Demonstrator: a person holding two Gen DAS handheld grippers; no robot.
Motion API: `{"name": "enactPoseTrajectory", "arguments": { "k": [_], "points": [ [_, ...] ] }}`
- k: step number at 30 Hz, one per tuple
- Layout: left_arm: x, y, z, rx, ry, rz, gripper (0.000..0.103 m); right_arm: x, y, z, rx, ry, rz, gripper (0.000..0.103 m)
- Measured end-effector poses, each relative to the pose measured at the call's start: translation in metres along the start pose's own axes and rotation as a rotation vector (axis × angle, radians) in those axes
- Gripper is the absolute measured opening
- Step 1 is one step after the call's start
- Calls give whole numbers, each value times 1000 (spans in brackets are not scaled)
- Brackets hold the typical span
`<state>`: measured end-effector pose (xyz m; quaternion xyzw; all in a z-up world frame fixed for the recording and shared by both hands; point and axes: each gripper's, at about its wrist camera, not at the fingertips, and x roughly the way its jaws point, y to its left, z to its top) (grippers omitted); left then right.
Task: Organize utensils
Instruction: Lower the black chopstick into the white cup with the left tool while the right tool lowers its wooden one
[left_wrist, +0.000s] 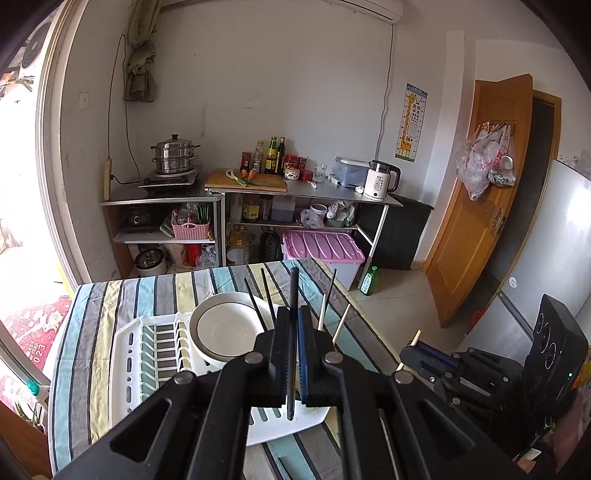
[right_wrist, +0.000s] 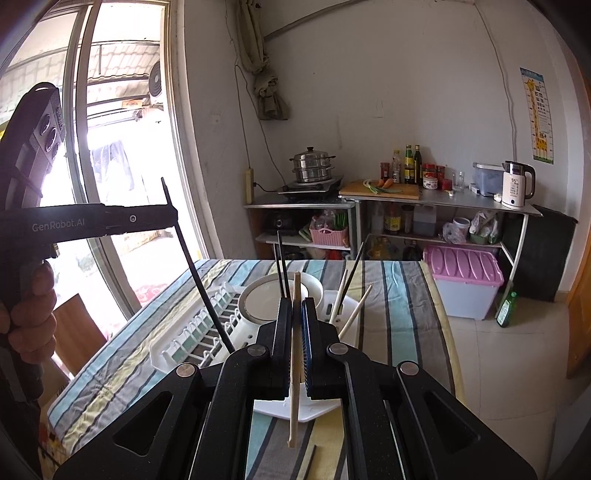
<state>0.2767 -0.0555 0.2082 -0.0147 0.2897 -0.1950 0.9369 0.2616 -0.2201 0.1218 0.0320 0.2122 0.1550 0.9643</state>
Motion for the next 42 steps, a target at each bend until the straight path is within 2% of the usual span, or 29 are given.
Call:
{"name": "enactPoseTrajectory", "arguments": {
  "k": [10, 26, 33, 42],
  "points": [
    [34, 1, 17, -2, 18, -24, 4, 25, -9, 21, 16, -29, -1, 5],
    [78, 23, 4, -36, 89, -28, 4, 73, -20, 27, 41, -8, 5, 5],
    [84, 27, 2, -40, 99, -30, 4, 66, -17, 39, 29, -36, 5, 5],
    [93, 25, -7, -35, 116, -35, 4, 80, -25, 19, 53, 5, 4, 5]
  ]
}}
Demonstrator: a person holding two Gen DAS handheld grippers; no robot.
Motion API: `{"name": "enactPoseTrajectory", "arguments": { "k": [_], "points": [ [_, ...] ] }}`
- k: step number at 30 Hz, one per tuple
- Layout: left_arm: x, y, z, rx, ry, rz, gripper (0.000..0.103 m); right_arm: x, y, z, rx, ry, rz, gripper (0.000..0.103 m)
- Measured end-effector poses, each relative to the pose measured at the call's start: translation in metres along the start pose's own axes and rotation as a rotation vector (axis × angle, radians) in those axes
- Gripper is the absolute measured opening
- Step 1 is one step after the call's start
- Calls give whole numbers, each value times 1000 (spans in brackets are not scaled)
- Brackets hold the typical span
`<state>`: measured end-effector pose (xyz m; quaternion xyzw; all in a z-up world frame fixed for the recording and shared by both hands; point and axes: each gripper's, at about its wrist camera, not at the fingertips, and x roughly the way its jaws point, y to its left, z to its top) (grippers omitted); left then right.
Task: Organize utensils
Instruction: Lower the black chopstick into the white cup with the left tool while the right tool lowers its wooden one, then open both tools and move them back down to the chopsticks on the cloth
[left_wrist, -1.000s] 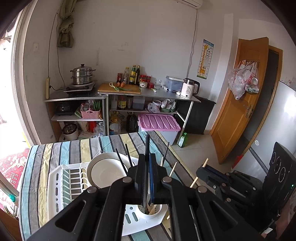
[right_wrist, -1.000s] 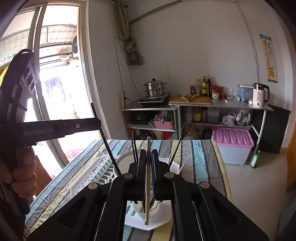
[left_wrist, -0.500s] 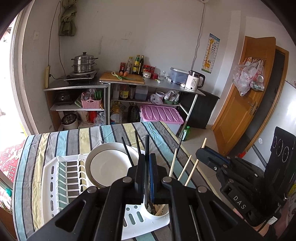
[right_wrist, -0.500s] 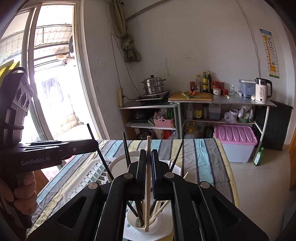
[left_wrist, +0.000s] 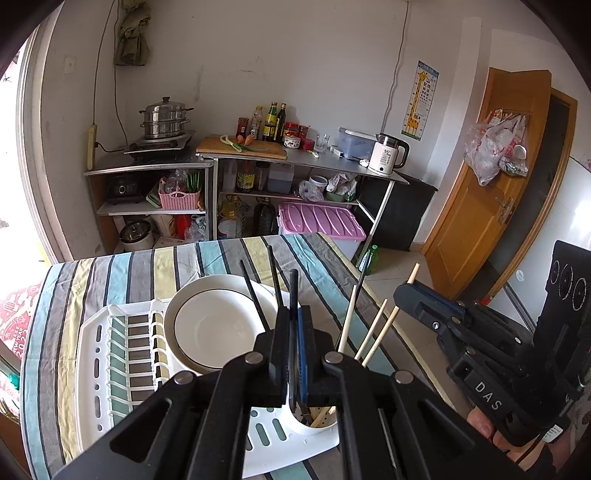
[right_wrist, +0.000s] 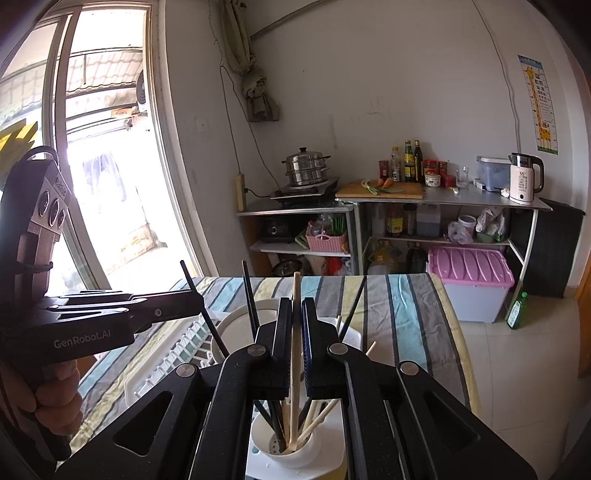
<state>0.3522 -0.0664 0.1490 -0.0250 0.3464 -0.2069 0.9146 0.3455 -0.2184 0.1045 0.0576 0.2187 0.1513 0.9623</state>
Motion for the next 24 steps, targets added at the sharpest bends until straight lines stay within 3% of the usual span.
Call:
{"name": "enactPoseTrajectory", "arguments": {
  "k": [10, 18, 22, 24],
  "points": [
    [2, 9, -12, -14, 3, 34, 4, 18, -24, -29, 65, 67, -24, 5],
    [0, 20, -16, -44, 10, 40, 5, 16, -29, -30, 74, 84, -14, 6],
    [-3, 19, -19, -35, 5, 48, 5, 13, -28, -34, 64, 91, -23, 17],
    [-6, 18, -22, -26, 1, 51, 5, 9, -28, -35, 65, 92, -23, 17]
  ]
}}
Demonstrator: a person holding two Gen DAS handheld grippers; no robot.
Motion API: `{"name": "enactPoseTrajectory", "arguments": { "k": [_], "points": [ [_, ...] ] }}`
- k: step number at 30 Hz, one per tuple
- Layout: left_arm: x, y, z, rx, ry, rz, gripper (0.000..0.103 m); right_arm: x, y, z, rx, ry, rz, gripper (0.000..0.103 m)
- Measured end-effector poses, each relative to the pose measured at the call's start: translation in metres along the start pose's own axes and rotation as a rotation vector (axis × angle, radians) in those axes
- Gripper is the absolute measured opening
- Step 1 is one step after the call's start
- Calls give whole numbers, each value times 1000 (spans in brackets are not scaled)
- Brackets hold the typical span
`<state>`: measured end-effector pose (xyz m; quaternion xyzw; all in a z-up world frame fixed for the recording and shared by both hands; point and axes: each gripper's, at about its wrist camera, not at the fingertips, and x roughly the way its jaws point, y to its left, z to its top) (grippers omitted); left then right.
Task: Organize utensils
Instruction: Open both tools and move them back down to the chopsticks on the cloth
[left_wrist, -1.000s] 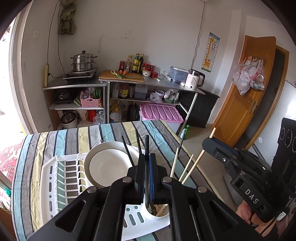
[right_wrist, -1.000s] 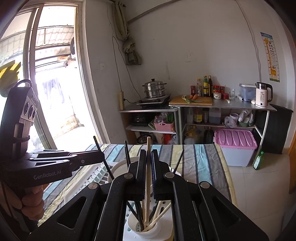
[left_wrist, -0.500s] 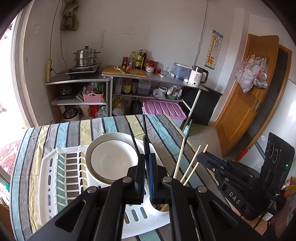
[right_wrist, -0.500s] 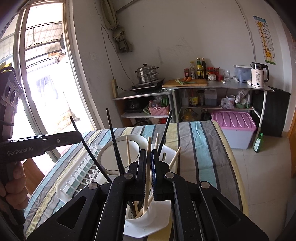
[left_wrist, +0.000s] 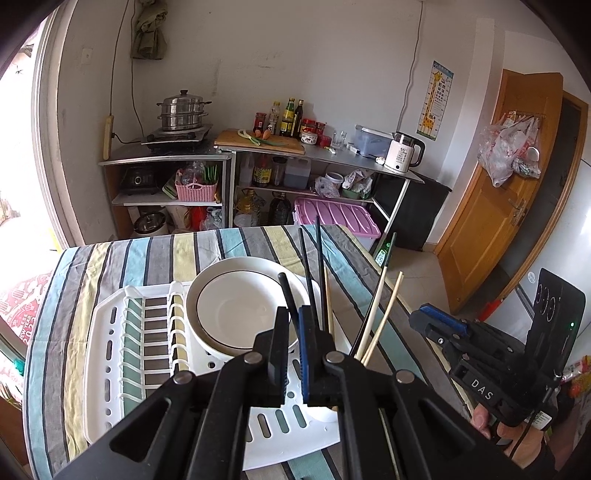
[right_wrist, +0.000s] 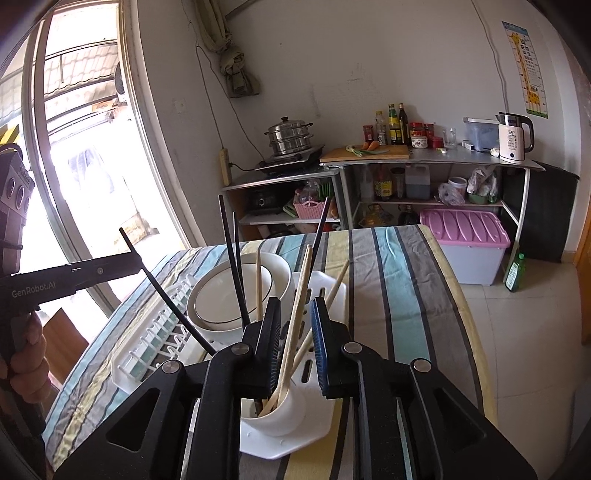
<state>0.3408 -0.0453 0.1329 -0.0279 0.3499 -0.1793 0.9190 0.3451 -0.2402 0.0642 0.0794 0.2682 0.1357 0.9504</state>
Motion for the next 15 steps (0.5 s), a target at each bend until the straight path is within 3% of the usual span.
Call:
{"name": "enactPoseTrajectory", "arguments": {
  "k": [15],
  "points": [
    [-51, -1, -53, 9, -67, 16, 19, -62, 15, -44, -29, -8, 17, 18]
  ]
}}
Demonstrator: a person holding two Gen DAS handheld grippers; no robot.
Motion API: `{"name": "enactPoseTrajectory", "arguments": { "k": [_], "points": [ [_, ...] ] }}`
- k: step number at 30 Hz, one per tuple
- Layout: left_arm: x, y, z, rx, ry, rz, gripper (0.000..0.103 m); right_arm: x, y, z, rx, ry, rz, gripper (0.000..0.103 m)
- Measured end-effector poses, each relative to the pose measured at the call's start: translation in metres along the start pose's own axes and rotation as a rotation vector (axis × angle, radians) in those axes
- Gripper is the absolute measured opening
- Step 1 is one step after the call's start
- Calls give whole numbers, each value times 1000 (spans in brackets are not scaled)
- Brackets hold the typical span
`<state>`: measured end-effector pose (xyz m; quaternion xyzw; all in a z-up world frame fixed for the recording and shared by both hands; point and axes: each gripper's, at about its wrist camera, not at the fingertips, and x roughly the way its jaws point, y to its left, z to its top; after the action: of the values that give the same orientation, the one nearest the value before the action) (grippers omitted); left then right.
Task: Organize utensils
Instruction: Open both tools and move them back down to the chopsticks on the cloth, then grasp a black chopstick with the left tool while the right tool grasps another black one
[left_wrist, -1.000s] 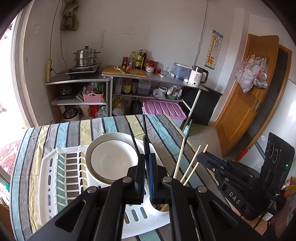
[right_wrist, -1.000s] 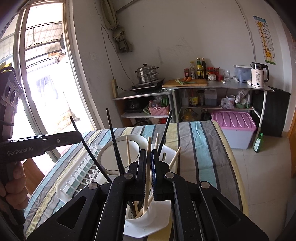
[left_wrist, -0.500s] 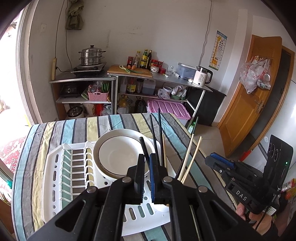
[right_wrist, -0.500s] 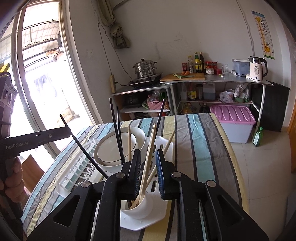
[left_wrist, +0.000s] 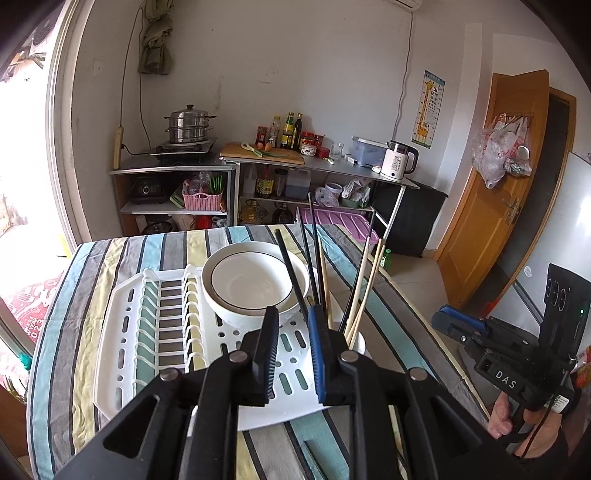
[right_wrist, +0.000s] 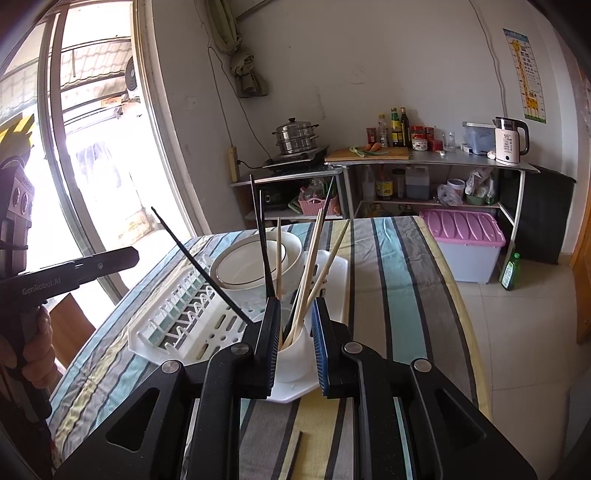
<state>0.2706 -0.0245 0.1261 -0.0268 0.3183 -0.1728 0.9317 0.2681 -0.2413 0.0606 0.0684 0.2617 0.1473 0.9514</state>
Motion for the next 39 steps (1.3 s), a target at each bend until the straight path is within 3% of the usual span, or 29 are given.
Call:
{"name": "enactPoseTrajectory", "arguments": {
  "k": [21, 31, 39],
  "points": [
    [-80, -30, -138, -29, -27, 57, 20, -95, 41, -99, -58, 7, -16, 20],
    [-90, -33, -177, -59, 12, 69, 20, -104, 46, -123, -48, 32, -9, 20],
    [-75, -35, -182, -73, 52, 58, 20, -91, 42, -130, -41, 77, -22, 20]
  ]
}}
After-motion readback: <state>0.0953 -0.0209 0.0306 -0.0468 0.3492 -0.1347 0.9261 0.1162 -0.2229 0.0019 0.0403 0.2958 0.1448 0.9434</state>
